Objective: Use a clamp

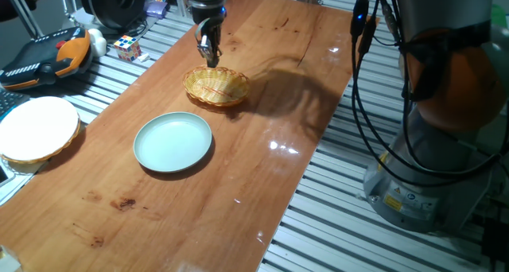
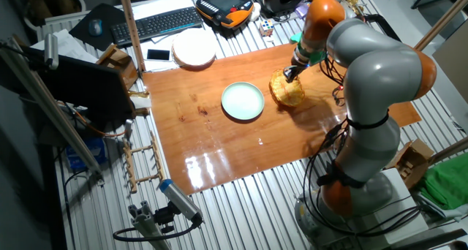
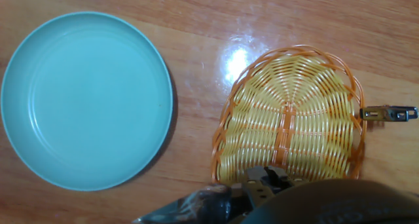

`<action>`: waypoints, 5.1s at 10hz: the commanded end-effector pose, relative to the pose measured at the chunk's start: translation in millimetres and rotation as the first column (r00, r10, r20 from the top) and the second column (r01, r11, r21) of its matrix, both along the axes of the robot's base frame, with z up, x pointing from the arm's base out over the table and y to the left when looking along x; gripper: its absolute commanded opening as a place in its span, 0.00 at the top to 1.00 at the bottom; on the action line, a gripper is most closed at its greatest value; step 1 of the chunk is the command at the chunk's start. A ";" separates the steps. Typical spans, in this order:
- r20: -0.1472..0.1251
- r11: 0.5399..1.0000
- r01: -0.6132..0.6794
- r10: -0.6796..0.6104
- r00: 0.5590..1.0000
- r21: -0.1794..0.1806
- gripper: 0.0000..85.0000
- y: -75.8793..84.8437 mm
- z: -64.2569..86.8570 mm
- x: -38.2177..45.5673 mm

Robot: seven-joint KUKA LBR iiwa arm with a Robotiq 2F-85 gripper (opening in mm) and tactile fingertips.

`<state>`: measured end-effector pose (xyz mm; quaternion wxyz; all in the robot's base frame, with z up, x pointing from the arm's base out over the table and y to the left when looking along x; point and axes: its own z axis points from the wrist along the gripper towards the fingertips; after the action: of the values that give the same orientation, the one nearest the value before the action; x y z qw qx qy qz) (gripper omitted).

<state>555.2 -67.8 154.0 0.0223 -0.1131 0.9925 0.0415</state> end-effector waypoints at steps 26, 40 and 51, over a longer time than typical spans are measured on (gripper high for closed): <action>-0.023 0.998 -0.008 0.009 1.000 0.055 0.99 -93.5 -19.7 53.8; -0.003 0.993 -0.043 0.044 0.999 0.114 0.47 -110.5 -39.8 68.1; -0.003 0.983 -0.044 0.045 0.999 0.180 0.49 -116.2 -65.3 74.1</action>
<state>629.3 -183.8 88.4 0.0272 -0.1328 0.9820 0.1318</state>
